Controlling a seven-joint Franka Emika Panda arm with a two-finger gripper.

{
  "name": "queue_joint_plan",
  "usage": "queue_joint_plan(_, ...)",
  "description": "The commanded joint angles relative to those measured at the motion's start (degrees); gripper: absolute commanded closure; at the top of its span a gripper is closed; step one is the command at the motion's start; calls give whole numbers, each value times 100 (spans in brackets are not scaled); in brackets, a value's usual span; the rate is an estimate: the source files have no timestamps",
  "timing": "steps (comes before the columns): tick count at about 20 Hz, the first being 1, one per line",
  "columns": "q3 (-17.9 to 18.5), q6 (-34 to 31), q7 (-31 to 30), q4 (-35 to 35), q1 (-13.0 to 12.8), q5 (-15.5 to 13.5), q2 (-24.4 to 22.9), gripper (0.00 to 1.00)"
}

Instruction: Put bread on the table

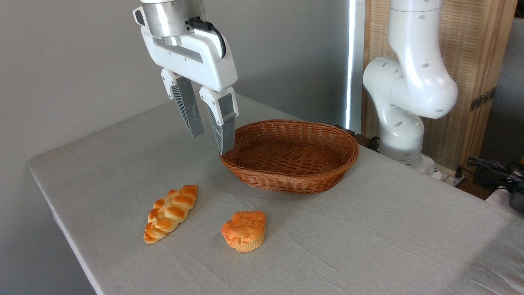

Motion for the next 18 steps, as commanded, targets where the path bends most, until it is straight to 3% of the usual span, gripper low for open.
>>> queue_joint_plan(1, -133, -148, 160, 116, 211, -31, 25, 0)
queue_joint_plan(18, -352, -34, 160, 134, 474, -22, 34, 0)
